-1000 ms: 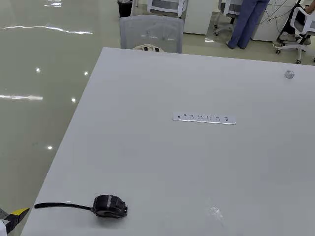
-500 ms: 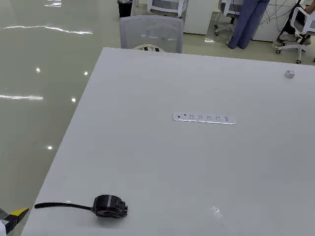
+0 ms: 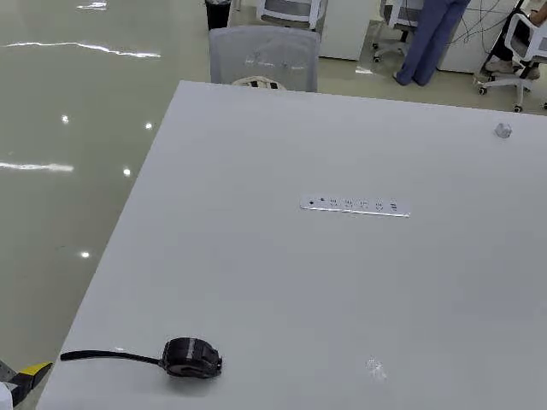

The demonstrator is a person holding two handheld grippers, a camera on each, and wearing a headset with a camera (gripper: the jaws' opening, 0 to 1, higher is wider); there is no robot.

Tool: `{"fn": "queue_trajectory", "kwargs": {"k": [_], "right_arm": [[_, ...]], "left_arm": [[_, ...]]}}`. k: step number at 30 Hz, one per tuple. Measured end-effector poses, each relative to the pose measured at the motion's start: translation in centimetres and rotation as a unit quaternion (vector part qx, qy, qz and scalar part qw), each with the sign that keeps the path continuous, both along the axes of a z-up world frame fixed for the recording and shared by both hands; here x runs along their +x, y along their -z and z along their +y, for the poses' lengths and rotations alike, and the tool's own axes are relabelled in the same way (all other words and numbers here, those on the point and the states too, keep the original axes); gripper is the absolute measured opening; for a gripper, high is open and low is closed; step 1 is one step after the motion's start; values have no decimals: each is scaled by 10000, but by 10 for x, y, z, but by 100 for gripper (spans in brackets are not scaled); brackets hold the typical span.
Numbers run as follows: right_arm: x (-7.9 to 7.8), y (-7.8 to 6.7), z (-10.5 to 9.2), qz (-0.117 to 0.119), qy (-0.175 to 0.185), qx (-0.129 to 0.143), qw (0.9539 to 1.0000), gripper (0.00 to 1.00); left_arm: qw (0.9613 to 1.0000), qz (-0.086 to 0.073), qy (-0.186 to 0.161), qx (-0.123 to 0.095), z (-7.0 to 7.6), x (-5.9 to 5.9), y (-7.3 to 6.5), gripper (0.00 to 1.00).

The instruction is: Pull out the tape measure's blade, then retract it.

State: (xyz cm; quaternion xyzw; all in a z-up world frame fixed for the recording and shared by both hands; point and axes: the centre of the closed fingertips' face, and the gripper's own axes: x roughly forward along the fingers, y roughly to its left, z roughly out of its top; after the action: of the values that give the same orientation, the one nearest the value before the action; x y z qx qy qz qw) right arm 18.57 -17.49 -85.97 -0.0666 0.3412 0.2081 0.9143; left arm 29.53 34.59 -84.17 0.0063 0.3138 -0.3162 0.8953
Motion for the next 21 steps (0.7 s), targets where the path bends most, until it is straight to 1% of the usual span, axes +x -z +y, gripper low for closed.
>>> {"fn": "queue_trajectory", "kwargs": {"k": [8,15,18,21], "right_arm": [[0,2,-1,2,54,20,10000,100],[-2,0,-3,1,93,31,10000,100],[-2,2,-6,11,123,-23,9999,100],[-2,2,-6,11,124,-21,9999,100]], "left_arm": [[10000,19,18,2,0,-1,2,100],[10000,20,11,4,1,-1,2,100],[10000,26,22,12,1,-1,2,100],[10000,27,25,16,1,-2,3,100]]}}
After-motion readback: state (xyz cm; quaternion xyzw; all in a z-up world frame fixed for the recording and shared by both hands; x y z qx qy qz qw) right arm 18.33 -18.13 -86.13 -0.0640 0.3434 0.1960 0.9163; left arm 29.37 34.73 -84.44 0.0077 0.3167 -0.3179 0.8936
